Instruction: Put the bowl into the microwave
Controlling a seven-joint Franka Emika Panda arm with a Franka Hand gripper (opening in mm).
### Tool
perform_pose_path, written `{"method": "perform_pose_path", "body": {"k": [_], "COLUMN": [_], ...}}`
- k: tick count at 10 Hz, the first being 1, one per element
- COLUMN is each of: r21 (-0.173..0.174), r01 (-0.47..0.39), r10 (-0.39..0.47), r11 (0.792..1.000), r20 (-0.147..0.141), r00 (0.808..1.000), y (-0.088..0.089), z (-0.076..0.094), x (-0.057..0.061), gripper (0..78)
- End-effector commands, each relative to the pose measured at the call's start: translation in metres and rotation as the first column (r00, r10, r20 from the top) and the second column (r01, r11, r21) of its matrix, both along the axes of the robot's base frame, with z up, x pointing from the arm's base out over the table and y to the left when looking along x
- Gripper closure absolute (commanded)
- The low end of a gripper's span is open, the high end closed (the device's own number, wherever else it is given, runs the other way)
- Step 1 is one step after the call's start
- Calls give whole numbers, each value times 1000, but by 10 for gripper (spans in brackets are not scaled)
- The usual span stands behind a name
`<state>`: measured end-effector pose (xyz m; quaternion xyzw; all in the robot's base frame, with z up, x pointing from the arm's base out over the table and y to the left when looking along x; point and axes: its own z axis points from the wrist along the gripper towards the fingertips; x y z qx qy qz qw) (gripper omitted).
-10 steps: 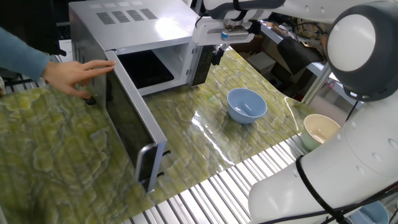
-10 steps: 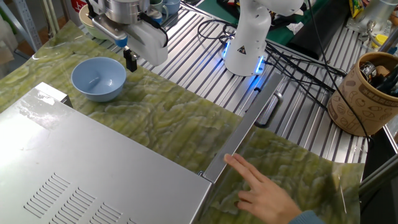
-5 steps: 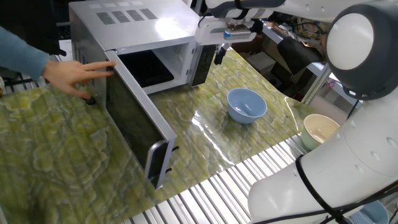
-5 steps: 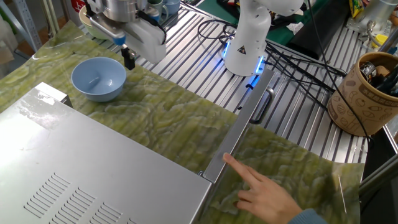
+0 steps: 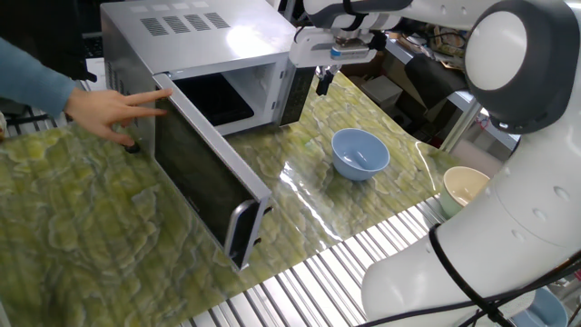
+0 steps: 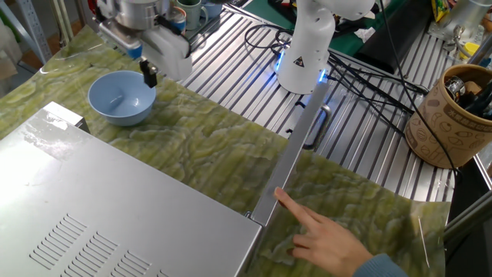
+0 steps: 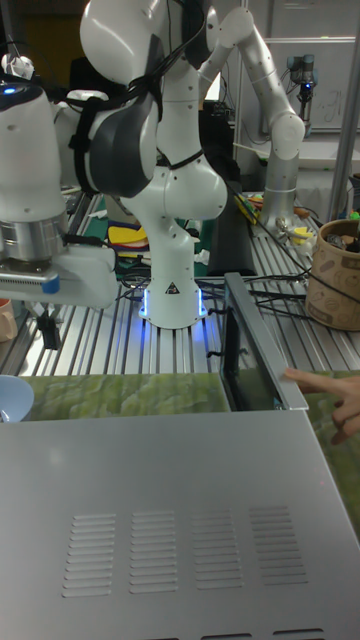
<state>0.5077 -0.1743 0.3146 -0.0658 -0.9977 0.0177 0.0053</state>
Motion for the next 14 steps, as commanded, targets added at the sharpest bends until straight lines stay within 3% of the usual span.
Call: {"method": "perform_pose_path", "body": {"k": [1,5,6,7,8,10,13,14], "r21": [1,9,26,26,23,10,14,25], "r01": [33,114,97,97,29,-2,10,14], "r10": [-33,-114,-99,-99,-32,2,-11,-15], "r11": [999,993,995,995,999,1000,1000,1000], "r20": [10,22,79,78,110,71,71,37], "r00": [999,993,992,992,993,998,997,999], "y": [-1,-1,-1,-1,-1,-1,-7,-30], "z": [1,1,1,1,1,1,0,2], "x": [1,1,1,1,1,1,2,10], "gripper": [764,764,764,764,764,764,764,764]}}
